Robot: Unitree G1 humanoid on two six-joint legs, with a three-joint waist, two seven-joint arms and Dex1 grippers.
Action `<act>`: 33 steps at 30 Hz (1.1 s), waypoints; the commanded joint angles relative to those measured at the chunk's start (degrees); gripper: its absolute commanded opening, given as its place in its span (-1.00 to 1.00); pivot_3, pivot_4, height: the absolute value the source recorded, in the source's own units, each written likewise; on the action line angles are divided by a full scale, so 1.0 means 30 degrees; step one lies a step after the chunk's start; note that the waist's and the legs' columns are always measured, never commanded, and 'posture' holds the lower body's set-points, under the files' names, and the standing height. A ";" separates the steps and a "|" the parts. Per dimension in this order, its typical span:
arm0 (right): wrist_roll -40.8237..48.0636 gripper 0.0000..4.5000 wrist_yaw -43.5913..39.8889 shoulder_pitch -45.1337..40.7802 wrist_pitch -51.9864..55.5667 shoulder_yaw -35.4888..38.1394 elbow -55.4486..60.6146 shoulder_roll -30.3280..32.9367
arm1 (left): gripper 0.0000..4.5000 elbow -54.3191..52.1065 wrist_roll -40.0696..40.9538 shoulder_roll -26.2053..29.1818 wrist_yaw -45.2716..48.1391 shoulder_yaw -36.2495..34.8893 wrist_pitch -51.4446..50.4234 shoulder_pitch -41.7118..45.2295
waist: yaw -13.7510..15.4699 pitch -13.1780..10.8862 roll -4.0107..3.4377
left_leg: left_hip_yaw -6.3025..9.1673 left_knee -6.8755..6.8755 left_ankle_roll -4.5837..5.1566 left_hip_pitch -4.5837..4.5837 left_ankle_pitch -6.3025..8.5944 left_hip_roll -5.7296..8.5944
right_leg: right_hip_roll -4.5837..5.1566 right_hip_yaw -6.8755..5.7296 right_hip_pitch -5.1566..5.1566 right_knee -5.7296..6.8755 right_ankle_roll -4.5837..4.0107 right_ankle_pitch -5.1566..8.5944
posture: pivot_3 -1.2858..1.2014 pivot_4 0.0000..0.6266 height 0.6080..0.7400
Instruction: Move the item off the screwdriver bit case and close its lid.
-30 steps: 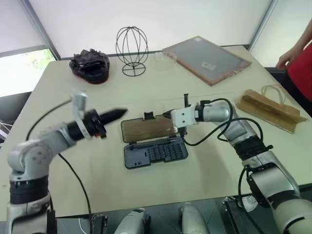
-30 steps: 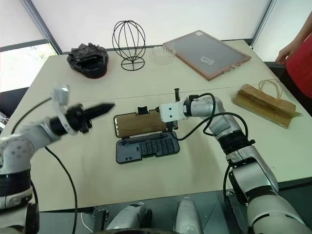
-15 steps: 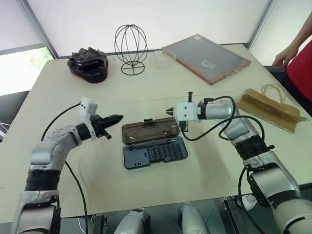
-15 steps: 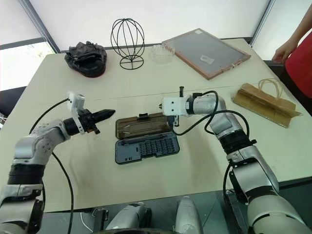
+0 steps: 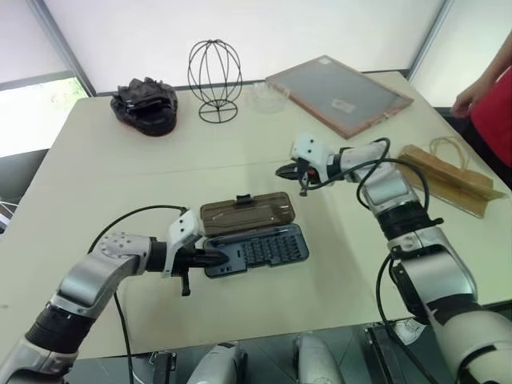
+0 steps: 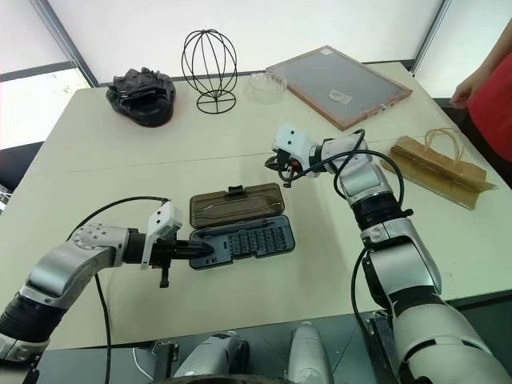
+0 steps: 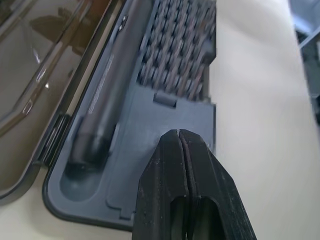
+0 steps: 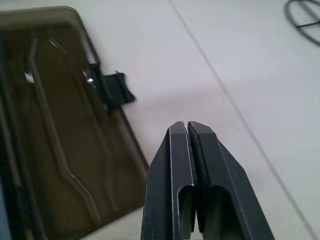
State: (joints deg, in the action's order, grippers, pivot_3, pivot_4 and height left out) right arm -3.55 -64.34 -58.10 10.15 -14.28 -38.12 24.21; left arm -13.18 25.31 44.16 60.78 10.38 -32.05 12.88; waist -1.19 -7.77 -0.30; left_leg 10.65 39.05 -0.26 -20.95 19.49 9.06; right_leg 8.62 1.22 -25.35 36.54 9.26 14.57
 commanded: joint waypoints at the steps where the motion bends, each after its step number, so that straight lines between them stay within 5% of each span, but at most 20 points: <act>1: 0.0133 -0.73 -0.0986 -0.1284 0.0161 -0.0228 -0.1588 -0.0603 | -1.00 0.0088 -0.1107 0.0378 0.0074 0.0274 0.0878 -0.0630 | -0.0015 0.0000 0.0000 | 0.0001 -0.0001 0.0000 0.0000 0.0000 -0.0001 | -0.0001 0.0000 0.0000 -0.0003 0.0000 0.0000 | 0.03 -0.52 1.00; 3: -0.0421 -0.42 -0.1100 -0.1614 -0.0518 -0.0697 -0.2612 -0.0801 | -1.00 0.0039 -0.1207 0.0365 0.0075 0.0207 0.1031 -0.0857 | -0.0008 0.0000 -0.0001 | 0.0003 -0.0005 0.0000 0.0002 0.0000 -0.0005 | -0.0002 -0.0003 0.0000 -0.0002 0.0000 0.0000 | 0.03 -0.52 1.00; 8: -0.1096 0.76 -0.0154 -0.2903 -0.0396 -0.0903 -0.5471 -0.1850 | -1.00 -0.0471 -0.1250 0.0186 -0.0335 0.0119 0.0997 -0.1510 | -0.0052 0.0000 -0.0003 | 0.0008 -0.0003 0.0000 0.0002 0.0000 -0.0004 | -0.0002 -0.0005 0.0002 0.0004 0.0000 0.0000 | 0.03 -0.52 1.00; 15: -0.1300 0.76 0.0254 -0.4309 0.1256 -0.0499 -0.9784 -0.3277 | -1.00 -0.0311 -0.1619 -0.0041 -0.0833 0.0191 0.1408 -0.1892 | -0.0162 0.0001 -0.0006 | 0.0034 -0.0006 -0.0001 0.0012 0.0000 -0.0003 | -0.0005 -0.0010 0.0012 0.0022 -0.0001 0.0000 | 0.03 -0.52 1.00; 23: -0.4262 -0.92 -0.0649 -0.3225 -0.2007 -0.2884 -1.1002 -0.3661 | -1.00 0.0065 -0.1602 0.0033 -0.0926 -0.0028 0.1992 -0.2616 | -0.0434 0.0089 -0.0029 | 0.0051 -0.0090 0.0001 0.0213 0.0002 0.0001 | 0.0000 -0.0012 0.0160 0.0027 -0.0001 0.0000 | 0.03 -0.52 1.00; 33: -0.5809 -0.99 -0.0202 -0.1801 -0.6900 -0.3740 -0.9904 -0.2701 | -1.00 0.0526 -0.1516 -0.0169 -0.1076 -0.0403 0.2084 -0.3727 | -0.0417 0.0399 -0.0121 | 0.0069 -0.0333 0.0005 0.0529 0.0005 -0.0021 | -0.0019 -0.0005 0.0425 -0.0117 -0.0008 0.0005 | 0.03 -0.52 1.00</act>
State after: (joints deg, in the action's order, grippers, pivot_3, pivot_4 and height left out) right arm -18.44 -64.03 -66.77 -8.84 -22.71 -66.48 15.95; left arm -14.46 23.17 43.46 58.33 8.17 -24.75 3.31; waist -2.44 -6.58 -0.67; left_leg 10.86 38.06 -0.24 -19.36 19.51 9.00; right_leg 8.57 1.21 -24.08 36.19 9.23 14.59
